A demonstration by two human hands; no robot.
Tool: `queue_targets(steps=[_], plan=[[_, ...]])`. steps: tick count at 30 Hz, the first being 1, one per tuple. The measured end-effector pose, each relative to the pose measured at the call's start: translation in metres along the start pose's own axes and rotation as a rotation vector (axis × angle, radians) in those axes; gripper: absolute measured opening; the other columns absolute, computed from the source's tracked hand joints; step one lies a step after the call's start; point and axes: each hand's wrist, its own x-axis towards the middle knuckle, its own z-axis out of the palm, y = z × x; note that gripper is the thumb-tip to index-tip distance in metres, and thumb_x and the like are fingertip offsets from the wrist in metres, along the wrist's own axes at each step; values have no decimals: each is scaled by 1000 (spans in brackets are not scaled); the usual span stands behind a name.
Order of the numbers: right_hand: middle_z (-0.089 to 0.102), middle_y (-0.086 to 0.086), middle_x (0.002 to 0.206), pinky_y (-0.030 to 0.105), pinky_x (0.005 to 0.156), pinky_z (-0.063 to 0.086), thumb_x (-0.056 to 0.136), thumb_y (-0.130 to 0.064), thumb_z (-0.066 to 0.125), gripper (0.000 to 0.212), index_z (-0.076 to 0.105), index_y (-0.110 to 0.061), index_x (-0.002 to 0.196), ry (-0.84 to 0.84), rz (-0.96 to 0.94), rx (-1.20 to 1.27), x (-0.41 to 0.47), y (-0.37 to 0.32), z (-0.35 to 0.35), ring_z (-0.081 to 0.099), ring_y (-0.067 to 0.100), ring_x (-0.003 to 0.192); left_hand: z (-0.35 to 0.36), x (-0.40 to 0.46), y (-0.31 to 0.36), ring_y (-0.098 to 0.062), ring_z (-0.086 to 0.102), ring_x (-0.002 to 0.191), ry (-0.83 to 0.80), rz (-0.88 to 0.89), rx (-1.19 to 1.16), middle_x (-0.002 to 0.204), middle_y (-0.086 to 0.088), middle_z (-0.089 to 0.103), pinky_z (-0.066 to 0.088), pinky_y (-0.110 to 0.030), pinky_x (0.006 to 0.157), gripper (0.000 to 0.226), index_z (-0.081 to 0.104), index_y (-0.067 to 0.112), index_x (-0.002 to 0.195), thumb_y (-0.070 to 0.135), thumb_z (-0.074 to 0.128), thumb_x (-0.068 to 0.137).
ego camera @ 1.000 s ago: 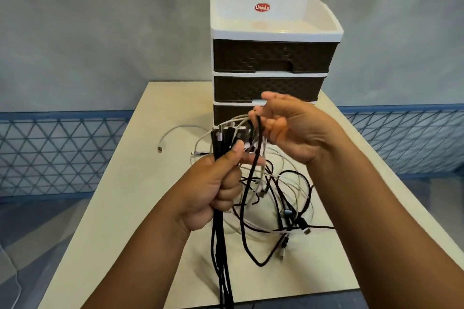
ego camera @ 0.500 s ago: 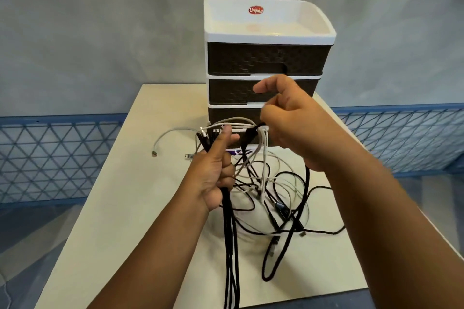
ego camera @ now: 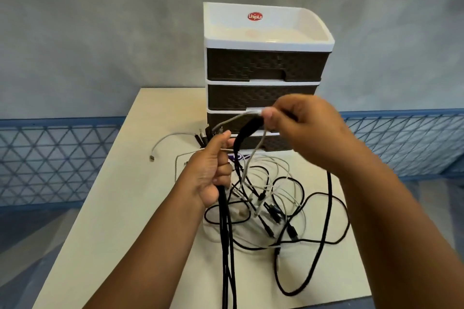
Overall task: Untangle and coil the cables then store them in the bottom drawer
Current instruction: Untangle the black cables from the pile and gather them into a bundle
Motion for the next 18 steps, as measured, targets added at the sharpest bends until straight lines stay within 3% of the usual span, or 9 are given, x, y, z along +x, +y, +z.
queue_targets(steps=[2,4,7,11,15,16,18], plan=[[57,0,62,19,43,41,100,-31,52,28,62,-16,79,53,151,466,2,4,-7,60,12,50,-2,-2,1,-3,14,38,-8,4,14,47,11,19,11,-13,34,20,58,23,80,39,62,90],[60,4,69,20,43,45,100,-28,50,26,57,-13,80,-19,229,903,3,6,-13,66,18,54,-2,-3,1,-3,14,38,-15,-22,36,48,11,20,11,-13,33,24,54,24,77,42,61,91],[67,11,87,22,49,51,93,-29,51,23,56,-13,77,-137,139,1161,4,9,-20,70,23,64,0,-3,1,-2,15,38,-8,-69,71,48,11,21,10,-13,33,30,59,19,81,47,57,93],[70,12,93,24,53,51,95,-28,49,25,58,-13,76,-118,96,1161,4,11,-26,70,22,69,-3,-2,1,-2,16,37,11,-100,77,48,10,21,11,-14,33,32,61,14,92,45,55,95],[66,-9,78,23,60,45,101,-32,51,26,64,-24,80,259,114,489,6,21,-18,56,7,68,-11,0,1,-2,16,37,6,-172,91,47,10,21,12,-14,30,27,53,17,88,42,51,97],[65,-10,75,22,59,43,101,-32,51,26,64,-24,80,278,153,472,6,26,-16,53,7,64,-13,0,0,-2,16,37,3,-200,117,48,10,22,12,-14,30,27,50,18,86,43,51,97],[63,-3,71,23,55,45,101,-30,50,28,62,-17,80,184,270,769,4,33,-14,52,11,59,-17,-1,-2,-3,17,37,-2,-248,184,49,9,23,12,-14,31,29,47,17,85,43,51,97]])
